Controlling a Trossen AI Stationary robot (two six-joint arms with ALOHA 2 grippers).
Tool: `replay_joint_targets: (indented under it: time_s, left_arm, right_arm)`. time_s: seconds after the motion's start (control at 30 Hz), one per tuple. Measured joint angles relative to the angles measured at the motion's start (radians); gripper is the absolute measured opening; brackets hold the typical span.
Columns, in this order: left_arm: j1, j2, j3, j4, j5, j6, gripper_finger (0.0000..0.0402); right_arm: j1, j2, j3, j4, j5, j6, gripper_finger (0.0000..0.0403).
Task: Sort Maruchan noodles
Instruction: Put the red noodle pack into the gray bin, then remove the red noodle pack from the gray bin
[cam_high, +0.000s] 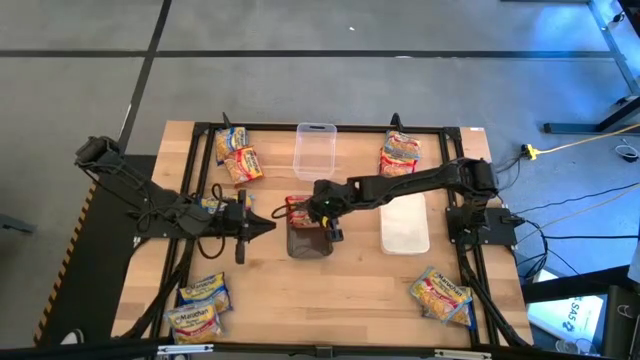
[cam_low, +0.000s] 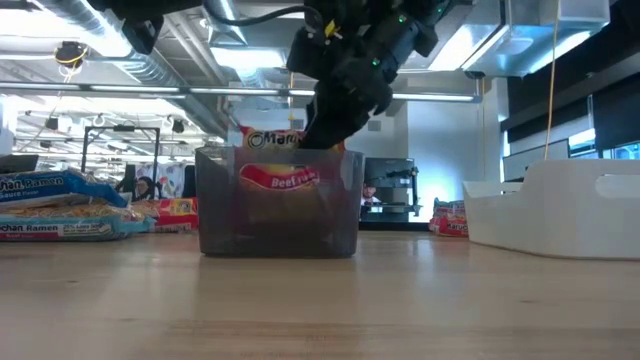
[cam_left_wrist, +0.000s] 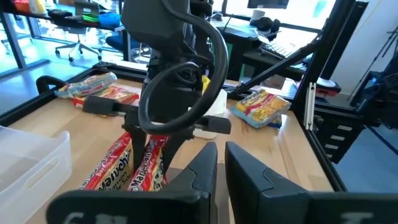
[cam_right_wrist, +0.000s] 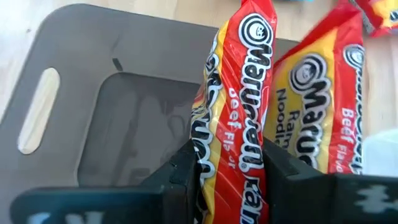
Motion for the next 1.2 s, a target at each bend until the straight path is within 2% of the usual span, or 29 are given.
replay_joint_targets:
  time_s: [0.17,0.37,0.57,0.67,1.03,1.2]
  left_arm:
    - [0.0,0.0,0.0,0.0,0.002,0.0,0.0027]
    - [0.0,0.0,0.0,0.0,0.004,0.0,0.0027]
    - [0.0,0.0,0.0,-0.001,0.004,0.0,0.0027]
    - [0.0,0.0,0.0,0.0,0.004,0.0,0.0027]
    - [0.0,0.0,0.0,0.0,0.003,0.0,0.0027]
    - [0.0,0.0,0.001,0.001,-0.041,-0.005,0.0027]
  right_arm:
    - [0.0,0.0,0.0,0.001,0.054,0.025,0.0104]
    - [0.0,0.0,0.0,0.005,0.083,0.026,0.017]
    - [0.001,0.0,-0.001,0.038,0.187,0.05,0.0223]
    - [0.001,0.0,-0.001,0.039,0.209,0.05,0.0232]
    - [0.001,-0.073,-0.002,0.021,0.187,0.062,0.0234]
    - [0.009,-0.127,-0.002,-0.03,0.175,0.091,0.0234]
